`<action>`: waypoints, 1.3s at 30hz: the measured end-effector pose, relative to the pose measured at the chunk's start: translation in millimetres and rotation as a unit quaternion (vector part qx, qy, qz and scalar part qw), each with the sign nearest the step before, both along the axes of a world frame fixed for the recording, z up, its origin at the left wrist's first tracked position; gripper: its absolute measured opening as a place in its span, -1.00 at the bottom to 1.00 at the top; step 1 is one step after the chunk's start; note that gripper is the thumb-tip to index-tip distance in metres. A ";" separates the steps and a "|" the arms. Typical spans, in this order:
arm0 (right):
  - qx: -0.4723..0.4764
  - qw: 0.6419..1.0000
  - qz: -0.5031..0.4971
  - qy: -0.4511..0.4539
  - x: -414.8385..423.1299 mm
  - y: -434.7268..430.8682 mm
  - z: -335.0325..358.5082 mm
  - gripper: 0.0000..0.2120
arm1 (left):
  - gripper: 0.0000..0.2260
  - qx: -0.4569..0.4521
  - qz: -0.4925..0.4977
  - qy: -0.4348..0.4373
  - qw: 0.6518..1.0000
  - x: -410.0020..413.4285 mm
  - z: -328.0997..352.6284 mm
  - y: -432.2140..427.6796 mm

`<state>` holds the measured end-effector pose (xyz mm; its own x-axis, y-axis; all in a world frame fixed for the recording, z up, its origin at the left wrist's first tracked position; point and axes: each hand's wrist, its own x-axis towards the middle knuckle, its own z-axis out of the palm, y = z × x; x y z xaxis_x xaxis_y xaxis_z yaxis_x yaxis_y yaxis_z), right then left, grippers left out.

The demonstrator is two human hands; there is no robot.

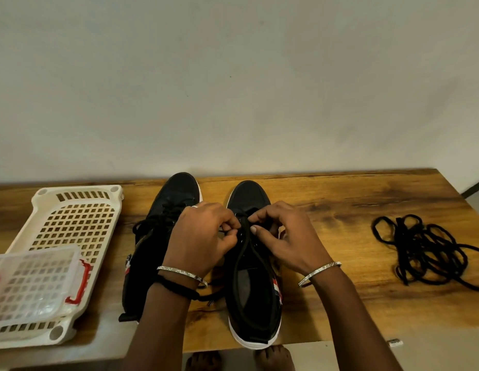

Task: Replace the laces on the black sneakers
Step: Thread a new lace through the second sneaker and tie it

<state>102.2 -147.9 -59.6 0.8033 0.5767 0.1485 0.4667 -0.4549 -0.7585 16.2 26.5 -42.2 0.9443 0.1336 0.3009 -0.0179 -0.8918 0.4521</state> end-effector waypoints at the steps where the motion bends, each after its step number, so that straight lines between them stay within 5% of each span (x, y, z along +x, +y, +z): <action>1: 0.006 1.000 0.000 0.007 0.1 -0.3 -0.6 -0.85 | -0.90 0.003 0.001 -0.002 1.000 0.1 -1.0 -0.5; 18: -0.005 1.000 -0.002 -0.031 -1.8 6.2 -4.1 -0.90 | -0.86 0.036 0.025 -0.053 0.998 -0.3 -1.2 -4.4; 22: 0.014 0.999 -0.025 0.021 3.8 -3.1 -0.6 -0.78 | -0.77 0.000 0.010 -0.031 0.999 -3.2 0.5 -1.2; 27: 0.004 0.995 -0.096 -0.018 10.5 -8.6 -4.8 -0.70 | -0.78 -0.065 0.038 -0.020 0.997 -3.4 0.3 -2.1; 39: 0.034 0.998 -0.036 0.036 1.3 4.0 -0.6 -0.85 | -0.91 -0.083 0.052 0.091 0.991 0.4 0.2 -1.6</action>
